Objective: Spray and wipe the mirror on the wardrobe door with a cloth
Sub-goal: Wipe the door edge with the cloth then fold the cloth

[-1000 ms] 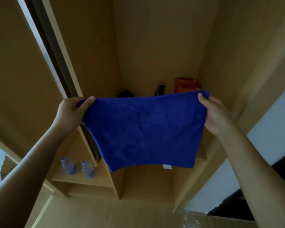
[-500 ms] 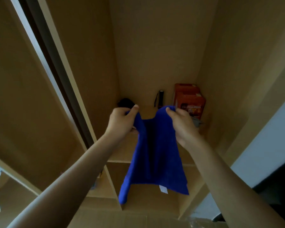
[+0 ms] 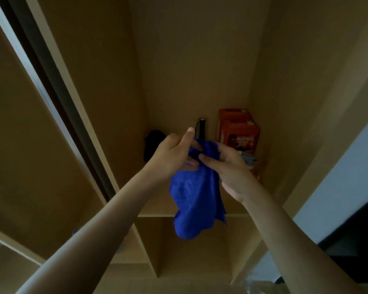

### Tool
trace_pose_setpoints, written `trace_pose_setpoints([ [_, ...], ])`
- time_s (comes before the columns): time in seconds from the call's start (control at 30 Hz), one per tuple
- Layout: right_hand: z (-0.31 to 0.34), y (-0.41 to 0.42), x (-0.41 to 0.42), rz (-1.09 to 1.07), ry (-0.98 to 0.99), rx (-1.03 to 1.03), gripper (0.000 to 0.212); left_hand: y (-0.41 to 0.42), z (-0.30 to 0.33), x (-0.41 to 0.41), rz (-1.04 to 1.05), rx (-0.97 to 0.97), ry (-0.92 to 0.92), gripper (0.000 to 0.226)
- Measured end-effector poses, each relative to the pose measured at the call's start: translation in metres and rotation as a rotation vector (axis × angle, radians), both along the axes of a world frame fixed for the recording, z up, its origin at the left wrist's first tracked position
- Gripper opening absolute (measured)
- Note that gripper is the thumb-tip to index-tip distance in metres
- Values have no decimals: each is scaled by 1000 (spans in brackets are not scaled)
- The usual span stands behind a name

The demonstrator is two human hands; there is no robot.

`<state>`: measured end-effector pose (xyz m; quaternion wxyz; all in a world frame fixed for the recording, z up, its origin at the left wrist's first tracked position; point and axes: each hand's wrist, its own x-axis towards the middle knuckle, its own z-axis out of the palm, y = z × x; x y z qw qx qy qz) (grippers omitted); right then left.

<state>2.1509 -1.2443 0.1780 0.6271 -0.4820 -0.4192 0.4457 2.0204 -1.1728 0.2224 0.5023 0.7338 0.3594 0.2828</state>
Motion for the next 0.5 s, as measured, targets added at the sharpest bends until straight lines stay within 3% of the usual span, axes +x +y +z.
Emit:
trace_pose_setpoints([
  [0.1, 4, -1, 6, -3, 94, -44, 23, 11, -2, -15, 136, 96, -152, 26],
  [0.17, 6, -3, 10, 18, 128, -51, 21, 24, -11, -24, 202, -7, -244, 16],
  [0.3, 13, -5, 11, 56, 168, -36, 18, 42, -43, -37, 88, -318, -47, 76],
  [0.37, 15, -5, 10, 57, 202, -26, 20, 43, -56, -41, -2, -522, 5, 93],
  [0.5, 17, -6, 13, 38, 231, -7, 18, 39, -63, -46, -110, -729, -170, 56],
])
